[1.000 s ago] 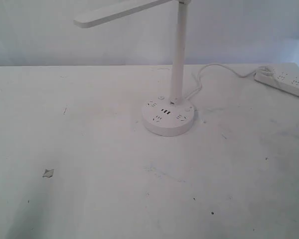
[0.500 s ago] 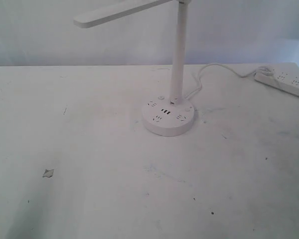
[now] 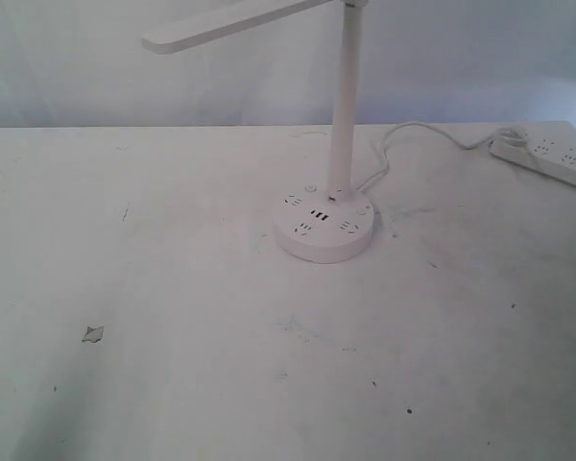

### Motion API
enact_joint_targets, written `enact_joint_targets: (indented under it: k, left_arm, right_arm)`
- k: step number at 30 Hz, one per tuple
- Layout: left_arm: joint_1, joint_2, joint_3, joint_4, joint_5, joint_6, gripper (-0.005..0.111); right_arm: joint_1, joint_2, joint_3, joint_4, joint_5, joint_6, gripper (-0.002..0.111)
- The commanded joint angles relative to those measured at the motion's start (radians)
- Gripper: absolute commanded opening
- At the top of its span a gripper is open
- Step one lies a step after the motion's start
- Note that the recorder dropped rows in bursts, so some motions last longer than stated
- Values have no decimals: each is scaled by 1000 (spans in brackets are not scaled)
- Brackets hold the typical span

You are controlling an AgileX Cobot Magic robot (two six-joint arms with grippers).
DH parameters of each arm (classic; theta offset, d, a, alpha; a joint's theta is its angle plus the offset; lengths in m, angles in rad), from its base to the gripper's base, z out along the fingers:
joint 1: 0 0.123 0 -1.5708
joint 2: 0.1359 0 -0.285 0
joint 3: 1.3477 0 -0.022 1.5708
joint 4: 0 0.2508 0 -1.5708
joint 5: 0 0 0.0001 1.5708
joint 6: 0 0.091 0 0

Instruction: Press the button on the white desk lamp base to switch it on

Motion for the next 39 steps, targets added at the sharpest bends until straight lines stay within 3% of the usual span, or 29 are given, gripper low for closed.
enact_joint_targets:
  k: [1, 9, 14, 20, 34, 39]
  left_arm:
    - [2, -4, 3, -4, 1, -1, 0]
    - [2, -4, 3, -4, 1, -1, 0]
    - [2, -4, 3, -4, 1, -1, 0]
    - [2, -4, 3, -4, 1, -1, 0]
    - [2, -4, 3, -4, 1, -1, 0]
    - [2, -4, 3, -4, 1, -1, 0]
  right_arm:
    - [-3, -1, 5, -14, -231, -18, 0]
    - [-3, -1, 5, 10, -577, 25, 0]
    - [-3, -1, 5, 10, -819, 361, 0]
    - [-3, -1, 5, 10, -869, 685, 0]
    - [-3, -1, 5, 39, -917, 701, 0]
    - [-3, 94, -120, 80, -950, 585, 0]
